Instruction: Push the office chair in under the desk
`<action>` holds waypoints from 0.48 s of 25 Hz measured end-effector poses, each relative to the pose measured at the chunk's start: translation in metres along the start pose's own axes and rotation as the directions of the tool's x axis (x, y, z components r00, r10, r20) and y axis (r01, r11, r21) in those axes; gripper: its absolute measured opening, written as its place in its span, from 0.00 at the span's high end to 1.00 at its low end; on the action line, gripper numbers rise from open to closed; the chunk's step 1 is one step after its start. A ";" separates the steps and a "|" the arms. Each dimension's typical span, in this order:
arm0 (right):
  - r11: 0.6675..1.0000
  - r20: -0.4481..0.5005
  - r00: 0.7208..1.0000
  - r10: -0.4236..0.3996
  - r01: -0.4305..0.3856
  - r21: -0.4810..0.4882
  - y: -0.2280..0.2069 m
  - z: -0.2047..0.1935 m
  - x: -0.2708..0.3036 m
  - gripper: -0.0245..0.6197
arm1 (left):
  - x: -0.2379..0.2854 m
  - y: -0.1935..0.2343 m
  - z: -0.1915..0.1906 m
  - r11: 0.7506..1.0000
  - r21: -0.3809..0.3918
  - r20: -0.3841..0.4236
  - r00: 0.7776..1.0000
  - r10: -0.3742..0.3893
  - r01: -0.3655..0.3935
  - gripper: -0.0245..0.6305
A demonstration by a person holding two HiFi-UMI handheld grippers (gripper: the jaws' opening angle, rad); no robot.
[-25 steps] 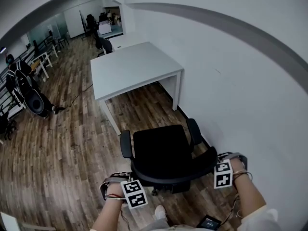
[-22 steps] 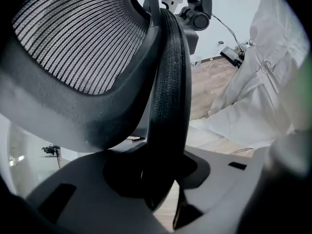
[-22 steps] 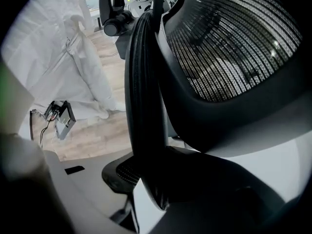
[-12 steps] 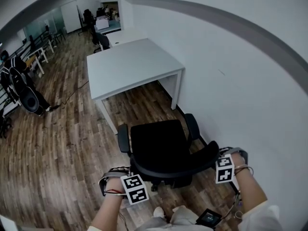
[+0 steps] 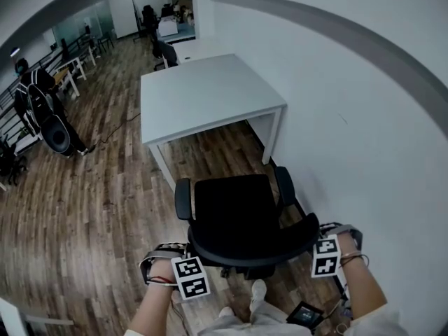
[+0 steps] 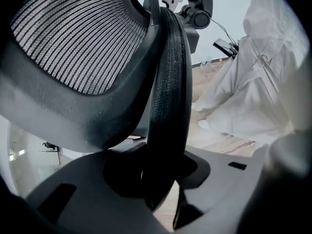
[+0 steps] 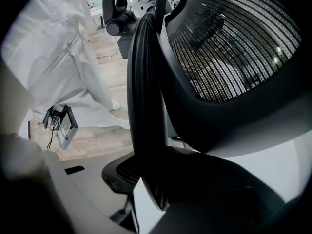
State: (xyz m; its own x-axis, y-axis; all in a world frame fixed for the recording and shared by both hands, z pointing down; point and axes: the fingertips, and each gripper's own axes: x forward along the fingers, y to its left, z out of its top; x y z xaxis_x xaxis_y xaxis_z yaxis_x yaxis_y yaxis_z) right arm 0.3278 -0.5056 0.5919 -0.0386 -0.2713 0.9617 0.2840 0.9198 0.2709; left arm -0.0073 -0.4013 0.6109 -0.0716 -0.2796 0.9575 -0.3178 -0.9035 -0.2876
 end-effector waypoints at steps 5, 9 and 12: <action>0.999 0.019 1.000 -0.024 0.025 -0.039 -0.027 0.003 0.001 0.74 | 0.002 0.014 -0.001 0.999 -0.032 -0.014 1.000 0.016 -0.016 0.77; 0.998 0.027 0.999 -0.019 0.021 -0.058 -0.046 0.002 0.005 0.75 | 0.003 0.029 0.001 0.999 -0.050 -0.027 1.000 0.017 -0.018 0.77; 0.997 0.036 0.999 -0.006 0.009 -0.074 -0.059 -0.001 0.009 0.75 | 0.005 0.037 0.004 0.998 -0.064 -0.033 0.999 0.008 -0.010 0.77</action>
State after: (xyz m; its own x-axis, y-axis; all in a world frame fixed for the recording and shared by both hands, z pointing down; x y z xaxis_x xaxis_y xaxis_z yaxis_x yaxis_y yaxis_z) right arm 0.3113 -0.5624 0.5845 -0.0745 -0.2670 0.9608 0.3541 0.8936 0.2758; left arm -0.0157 -0.4378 0.6045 -0.1052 -0.2756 0.9555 -0.3766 -0.8782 -0.2948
